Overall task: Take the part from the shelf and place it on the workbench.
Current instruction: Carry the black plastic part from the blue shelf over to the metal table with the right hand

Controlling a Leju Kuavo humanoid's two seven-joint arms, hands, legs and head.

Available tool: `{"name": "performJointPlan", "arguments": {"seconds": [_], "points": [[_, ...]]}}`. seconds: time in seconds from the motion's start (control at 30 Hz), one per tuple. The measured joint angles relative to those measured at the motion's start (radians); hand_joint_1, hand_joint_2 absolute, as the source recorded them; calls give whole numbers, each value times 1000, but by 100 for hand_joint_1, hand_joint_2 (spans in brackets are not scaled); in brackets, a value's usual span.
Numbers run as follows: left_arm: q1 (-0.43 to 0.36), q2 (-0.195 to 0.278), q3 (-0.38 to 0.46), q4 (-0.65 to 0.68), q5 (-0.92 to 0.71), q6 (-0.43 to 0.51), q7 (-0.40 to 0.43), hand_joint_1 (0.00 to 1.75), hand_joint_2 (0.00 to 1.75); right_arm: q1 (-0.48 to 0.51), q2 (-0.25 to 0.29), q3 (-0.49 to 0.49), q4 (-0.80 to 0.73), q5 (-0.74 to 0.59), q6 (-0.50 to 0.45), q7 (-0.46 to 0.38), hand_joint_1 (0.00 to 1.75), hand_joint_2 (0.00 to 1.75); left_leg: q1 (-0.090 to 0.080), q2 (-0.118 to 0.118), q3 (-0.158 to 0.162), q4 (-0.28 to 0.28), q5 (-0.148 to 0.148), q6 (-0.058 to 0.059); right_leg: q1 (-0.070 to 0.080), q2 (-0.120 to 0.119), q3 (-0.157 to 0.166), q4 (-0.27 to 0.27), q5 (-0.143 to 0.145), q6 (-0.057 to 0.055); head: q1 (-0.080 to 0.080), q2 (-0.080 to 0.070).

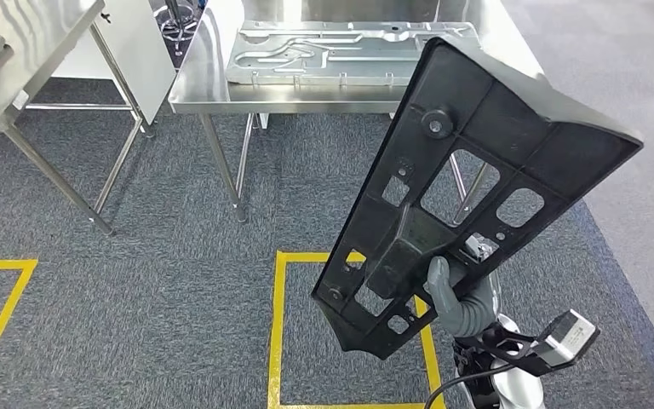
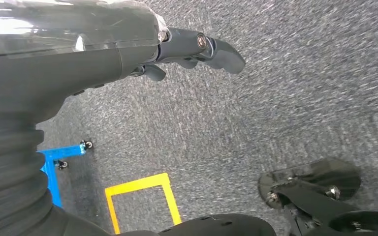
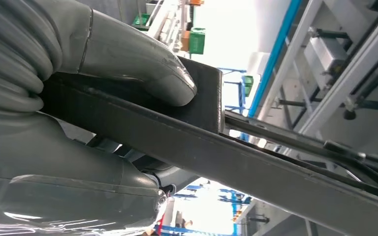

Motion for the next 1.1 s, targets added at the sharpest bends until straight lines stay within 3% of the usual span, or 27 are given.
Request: {"name": "performJointPlan", "arguments": {"seconds": [0.07,0.1,0.13,0.17,0.2,0.27,0.3,0.43,0.5,0.57,0.6,0.63,0.67,0.73,0.8,0.87,0.97,1.03,1.1], "points": [[-1,1,0,0,1,0,0,0,175,2,1,0,0,0,0,0,175,175,1,0,-73,136,-53,-7,1,-1,7,-1,-6,-5,0,0],[0,1,0,0,1,0,0,0,175,4,1,0,0,0,0,0,175,175,1,0,-100,180,-60,-9,1,-1,10,0,-10,-6,0,0],[0,1,0,0,2,0,1,0,175,6,1,0,0,0,0,0,175,175,2,0,-111,187,-47,-11,1,0,14,0,-13,-5,0,0],[1,1,0,0,2,0,1,0,175,7,1,0,0,1,0,0,175,175,2,0,-102,154,-16,-11,1,1,19,1,-18,-4,0,0],[2,1,0,0,1,0,1,0,175,8,1,0,0,1,0,0,175,175,3,0,-75,88,28,-11,1,3,25,3,-24,-1,0,0],[3,1,0,0,1,0,2,0,175,9,1,0,0,2,0,-1,175,175,3,0,-19,-40,83,-4,4,6,33,9,-36,7,0,0],[3,1,0,0,1,0,2,0,175,9,1,0,0,3,0,-1,175,175,2,-1,-5,-74,91,3,6,8,34,11,-40,12,0,0],[2,-1,-1,0,2,-1,1,0,175,11,1,0,-2,8,0,-3,175,175,2,-2,4,-90,86,30,6,8,31,22,-53,32,0,0],[3,-2,-1,0,2,-2,1,0,175,13,1,0,-6,9,0,-6,175,175,6,-1,12,-95,83,40,4,5,-5,97,-89,44,0,0],[3,-2,-1,0,1,-2,1,0,175,21,1,0,-8,9,0,-11,175,175,4,0,18,-94,76,46,1,5,-84,231,-138,51,0,0],[3,-2,-1,0,1,-2,2,0,175,27,1,-1,-8,10,0,-12,175,175,4,-1,21,-94,72,47,0,5,-121,285,-148,52,0,0],[4,-2,-1,0,1,-2,3,0,175,33,1,-2,-9,11,0,-13,175,175,3,-2,27,-94,67,48,0,5,-143,307,-139,51,0,0],[4,-2,-2,0,0,-2,4,0,175,39,1,-3,-10,12,-1,-13,175,175,2,-3,34,-94,61,47,0,5,-146,289,-108,48,0,0],[4,-3,-2,0,0,-4,8,0,175,47,1,-4,-16,12,-1,-15,175,175,2,-5,53,-95,48,44,4,4,-104,164,-17,36,0,0],[4,-4,-2,0,2,-6,13,0,175,51,1,-5,-21,13,1,-17,175,175,-1,-6,66,-96,35,35,12,3,-58,55,26,22,0,0],[3,-5,-2,0,8,-6,16,0,175,51,1,-5,-22,14,3,-18,175,175,-1,-6,71,-101,25,25,18,3,-44,30,17,12,0,0],[1,-3,-2,0,14,-4,16,0,175,45,0,-5,-20,8,10,-20,175,175,-4,-3,80,-87,7,10,8,4,-23,12,11,1,0,0],[0,-2,-2,0,20,-3,16,0,175,39,0,-5,-15,1,16,-22,175,175,-3,-2,35,15,-39,0,4,1,-4,3,4,-5,0,0],[0,-1,-2,0,24,-3,17,0,175,37,0,-5,-8,-4,17,-23,175,175,-2,-2,-48,151,-83,-7,5,-1,7,3,-7,-8,0,0]]}}
